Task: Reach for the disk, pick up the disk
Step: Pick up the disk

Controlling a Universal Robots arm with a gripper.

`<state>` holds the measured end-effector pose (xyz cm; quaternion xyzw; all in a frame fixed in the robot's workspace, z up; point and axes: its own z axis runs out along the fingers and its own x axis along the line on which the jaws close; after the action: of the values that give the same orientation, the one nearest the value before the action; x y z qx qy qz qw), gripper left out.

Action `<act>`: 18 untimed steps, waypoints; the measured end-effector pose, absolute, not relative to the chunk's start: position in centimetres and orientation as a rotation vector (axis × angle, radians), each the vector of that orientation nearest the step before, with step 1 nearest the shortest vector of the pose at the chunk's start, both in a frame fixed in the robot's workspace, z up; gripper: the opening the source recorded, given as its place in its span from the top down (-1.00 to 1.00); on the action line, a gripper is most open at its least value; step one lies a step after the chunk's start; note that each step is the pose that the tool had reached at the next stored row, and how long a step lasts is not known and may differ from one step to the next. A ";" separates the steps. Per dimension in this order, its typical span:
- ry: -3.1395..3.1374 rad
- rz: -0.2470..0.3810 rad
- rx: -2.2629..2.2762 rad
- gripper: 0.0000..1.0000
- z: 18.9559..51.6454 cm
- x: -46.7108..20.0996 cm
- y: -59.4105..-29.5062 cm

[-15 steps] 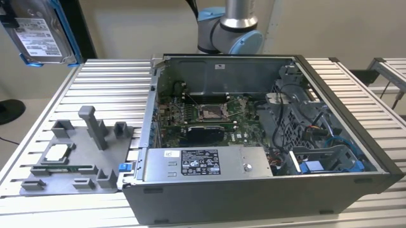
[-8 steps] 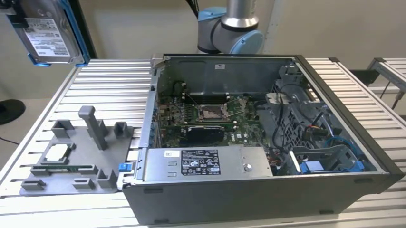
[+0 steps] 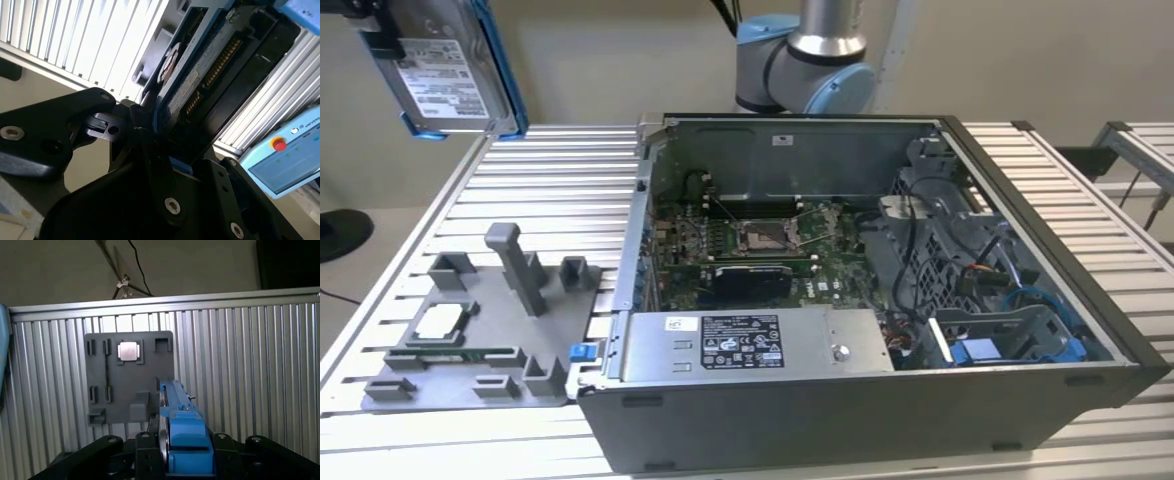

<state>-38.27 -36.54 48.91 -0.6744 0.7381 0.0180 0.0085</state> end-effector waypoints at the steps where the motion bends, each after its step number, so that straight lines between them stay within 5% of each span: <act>1: 2.306 0.056 -2.107 1.00 48.9 -38.0 -36.5; 18: 2.308 0.059 -2.109 1.00 48.9 -33.8 -36.5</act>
<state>-33.80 -36.54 48.91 -0.6744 0.7381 0.0187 0.0076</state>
